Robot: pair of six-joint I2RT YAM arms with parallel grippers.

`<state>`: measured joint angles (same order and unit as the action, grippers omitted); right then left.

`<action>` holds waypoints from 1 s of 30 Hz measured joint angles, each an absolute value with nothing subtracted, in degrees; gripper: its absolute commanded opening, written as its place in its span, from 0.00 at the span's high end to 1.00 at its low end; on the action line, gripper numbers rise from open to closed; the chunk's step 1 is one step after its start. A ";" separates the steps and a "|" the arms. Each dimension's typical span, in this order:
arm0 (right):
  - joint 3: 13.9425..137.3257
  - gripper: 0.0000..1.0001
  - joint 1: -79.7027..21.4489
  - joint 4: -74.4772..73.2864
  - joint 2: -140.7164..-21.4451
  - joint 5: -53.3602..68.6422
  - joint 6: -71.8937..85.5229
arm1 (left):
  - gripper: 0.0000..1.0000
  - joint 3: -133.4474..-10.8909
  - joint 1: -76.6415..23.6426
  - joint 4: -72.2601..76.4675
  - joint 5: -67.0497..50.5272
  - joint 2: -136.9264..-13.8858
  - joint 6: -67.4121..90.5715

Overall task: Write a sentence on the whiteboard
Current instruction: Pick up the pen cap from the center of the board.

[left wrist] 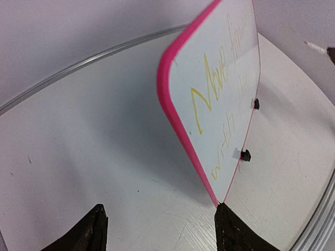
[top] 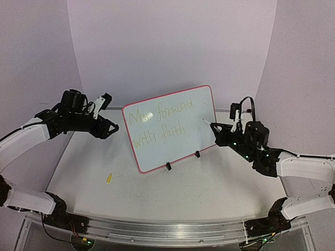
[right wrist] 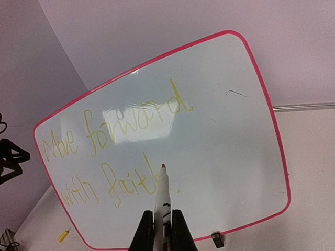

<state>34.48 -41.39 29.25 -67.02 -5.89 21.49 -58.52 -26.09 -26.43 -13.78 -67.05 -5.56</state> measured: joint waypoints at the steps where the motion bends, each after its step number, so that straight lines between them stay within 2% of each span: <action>1: 34.48 1.00 -41.39 28.30 -66.23 -5.75 21.19 | 0.26 -58.52 -26.09 -26.26 -12.31 -65.65 -3.99; 5: 34.70 1.00 -41.39 23.93 -62.88 -4.98 20.78 | 0.19 -58.34 -26.09 -26.14 -5.70 -61.19 3.93; 15: 35.90 1.00 -41.39 12.01 -54.76 -1.54 21.26 | 0.17 -42.26 -26.06 -29.42 7.20 -52.66 29.33; 21: 35.90 1.00 -41.39 7.53 -52.51 -0.35 22.17 | 0.23 -36.78 -26.06 -31.09 7.87 -52.82 37.12; 23: 35.90 1.00 -41.39 6.51 -52.52 0.45 23.04 | 0.28 -36.29 -26.10 -30.96 6.92 -55.38 38.06; 30: 35.88 1.00 -41.39 5.08 -52.56 2.39 25.81 | 0.32 -34.42 -28.07 -29.83 2.76 -63.91 38.41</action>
<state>35.88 -41.39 5.08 -52.56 2.39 25.81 -34.42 -28.07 -29.83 2.76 -63.91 38.41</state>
